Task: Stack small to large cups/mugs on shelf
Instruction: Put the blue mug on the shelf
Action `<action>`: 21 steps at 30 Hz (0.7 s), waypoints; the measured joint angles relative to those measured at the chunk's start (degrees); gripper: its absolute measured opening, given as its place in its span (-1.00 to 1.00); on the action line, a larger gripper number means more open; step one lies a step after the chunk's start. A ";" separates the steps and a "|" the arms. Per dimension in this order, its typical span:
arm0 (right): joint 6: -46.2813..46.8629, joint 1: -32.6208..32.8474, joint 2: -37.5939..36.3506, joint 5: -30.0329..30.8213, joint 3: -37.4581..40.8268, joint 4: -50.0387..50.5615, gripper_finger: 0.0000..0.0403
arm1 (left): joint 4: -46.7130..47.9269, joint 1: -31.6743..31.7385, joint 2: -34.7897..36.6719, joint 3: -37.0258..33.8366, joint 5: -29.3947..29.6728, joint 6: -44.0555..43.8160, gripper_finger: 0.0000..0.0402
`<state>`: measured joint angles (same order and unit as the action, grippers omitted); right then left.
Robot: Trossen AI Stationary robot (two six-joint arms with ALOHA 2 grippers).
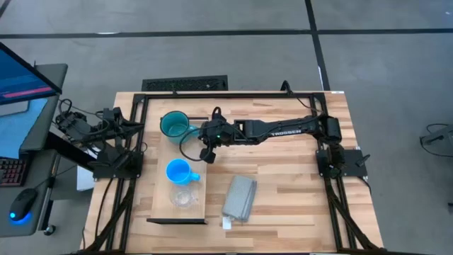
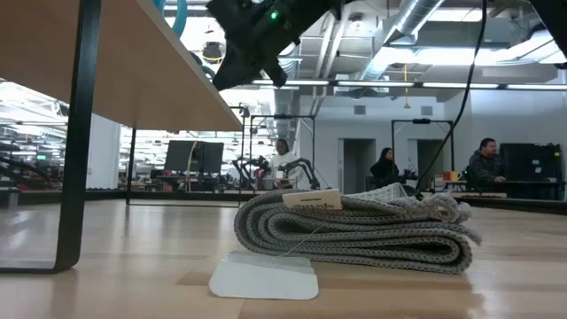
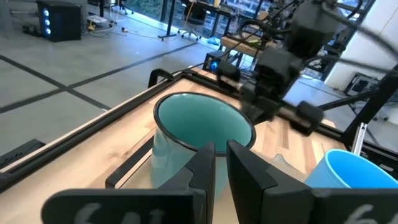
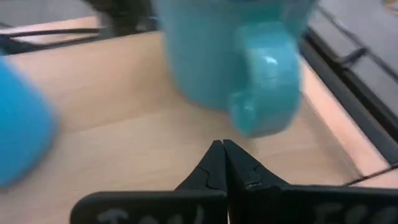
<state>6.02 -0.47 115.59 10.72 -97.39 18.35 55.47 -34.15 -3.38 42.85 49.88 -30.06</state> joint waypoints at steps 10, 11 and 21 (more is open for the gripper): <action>-0.50 2.52 -7.09 1.98 0.01 5.98 -0.91 | 1.23 0.00 0.02 0.00 0.03 -0.74 -0.86; -0.49 2.65 -8.05 3.77 -0.01 7.86 -0.91 | 1.39 0.00 0.02 0.00 0.03 -0.54 -0.86; 4.39 4.01 -15.38 11.79 8.79 10.97 -0.92 | 4.13 0.00 0.02 0.00 2.82 -3.39 -0.86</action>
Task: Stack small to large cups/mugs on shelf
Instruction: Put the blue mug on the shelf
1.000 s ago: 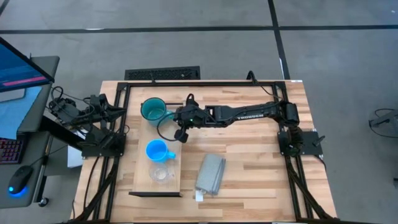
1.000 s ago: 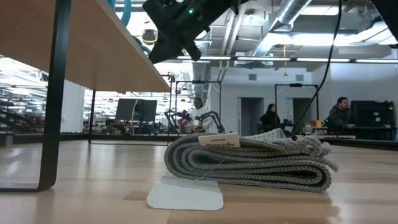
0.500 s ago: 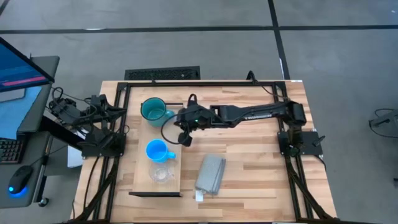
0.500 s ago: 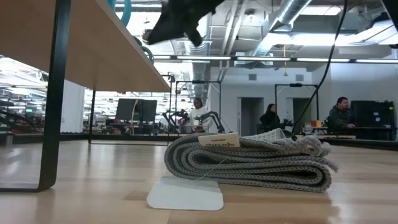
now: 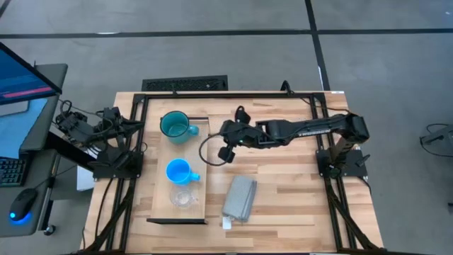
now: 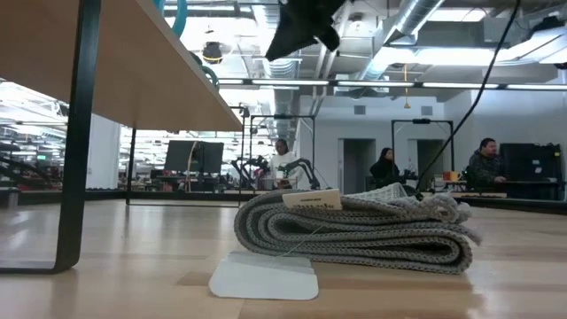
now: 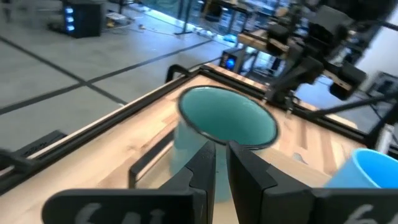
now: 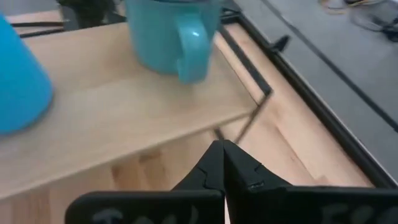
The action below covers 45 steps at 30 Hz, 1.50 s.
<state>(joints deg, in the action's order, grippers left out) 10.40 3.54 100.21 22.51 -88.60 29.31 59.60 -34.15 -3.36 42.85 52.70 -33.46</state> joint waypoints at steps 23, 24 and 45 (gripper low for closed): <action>-2.17 5.43 -33.12 5.82 46.32 -48.81 -0.92 | -9.00 0.00 -1.36 -2.07 -1.29 11.50 -0.86; -1.64 5.38 -35.15 5.67 48.43 -50.22 -0.92 | -11.12 0.00 -1.36 -2.75 -1.26 13.65 -0.86; 0.91 -9.34 -51.15 -10.74 71.49 -73.88 -0.92 | -38.69 0.69 -1.36 -15.21 -0.85 25.51 -0.99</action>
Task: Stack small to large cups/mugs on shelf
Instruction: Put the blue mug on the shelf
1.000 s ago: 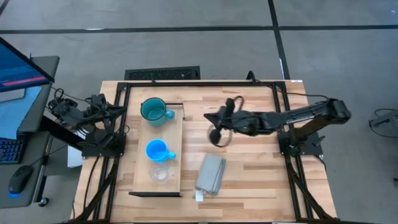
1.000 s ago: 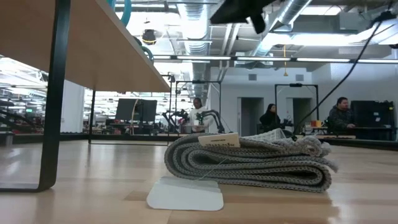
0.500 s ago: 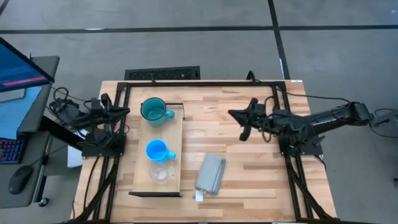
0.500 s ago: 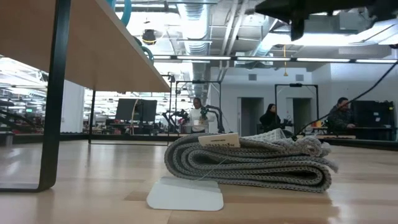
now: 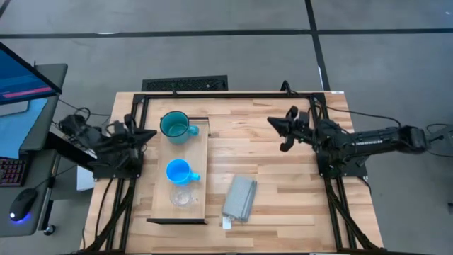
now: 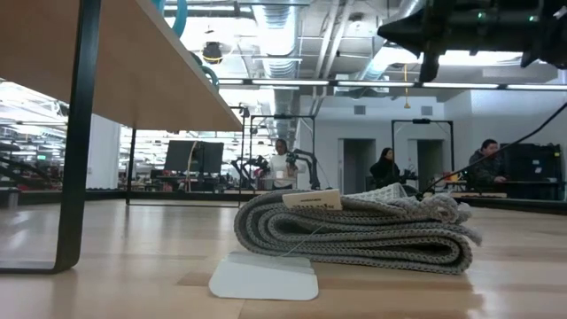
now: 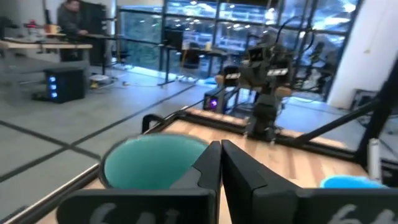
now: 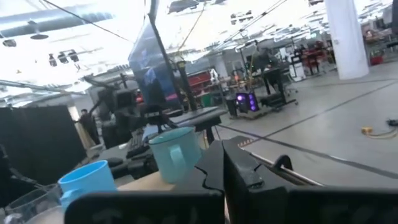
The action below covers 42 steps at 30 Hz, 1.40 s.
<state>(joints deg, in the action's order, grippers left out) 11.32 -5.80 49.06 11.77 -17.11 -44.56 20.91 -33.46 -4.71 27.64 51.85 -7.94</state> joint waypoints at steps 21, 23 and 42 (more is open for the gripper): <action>2.55 -12.45 -0.09 -14.84 0.17 1.20 -0.93 | -12.11 30.93 -0.94 -10.51 -27.51 0.98 -1.00; 2.66 -13.35 -0.93 -15.41 0.96 0.95 -0.92 | -11.84 35.36 -1.34 -10.58 -30.53 1.01 -1.00; 6.73 -17.62 -24.92 -14.85 7.12 19.09 -0.94 | -18.33 62.80 -11.75 -10.40 -55.14 1.97 -1.00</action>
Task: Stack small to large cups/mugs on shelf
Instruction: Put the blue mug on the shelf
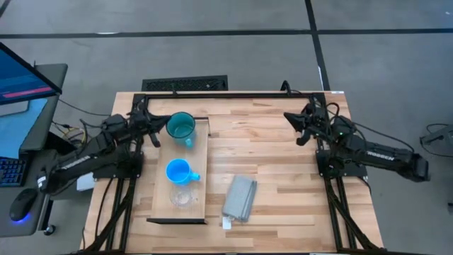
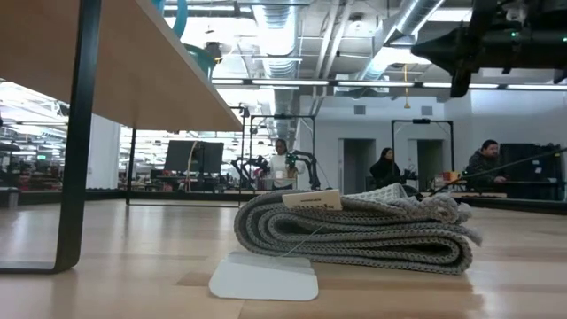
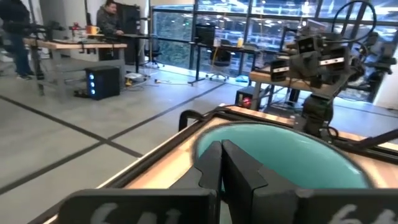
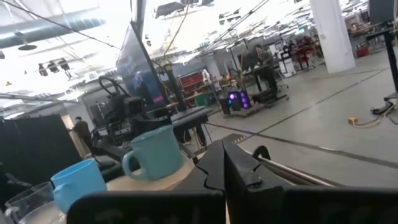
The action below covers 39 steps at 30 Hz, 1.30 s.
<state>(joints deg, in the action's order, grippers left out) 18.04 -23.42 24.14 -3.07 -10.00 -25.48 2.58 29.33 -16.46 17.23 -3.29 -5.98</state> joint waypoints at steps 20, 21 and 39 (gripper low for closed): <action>1.63 0.02 -1.31 0.48 0.00 2.58 -0.94 | 4.10 2.81 1.23 0.89 -4.51 -2.08 -1.00; 1.73 0.02 -1.31 0.50 0.00 2.58 -0.94 | 5.95 2.81 1.25 1.70 -4.87 -2.08 -1.00; 2.97 0.04 -1.31 1.86 0.00 2.56 -0.94 | 20.34 2.27 2.63 8.17 -15.99 -7.52 -1.00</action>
<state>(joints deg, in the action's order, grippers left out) 21.02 -23.38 22.83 -1.21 -10.00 -22.92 22.92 31.60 -13.83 25.40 -19.28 -13.50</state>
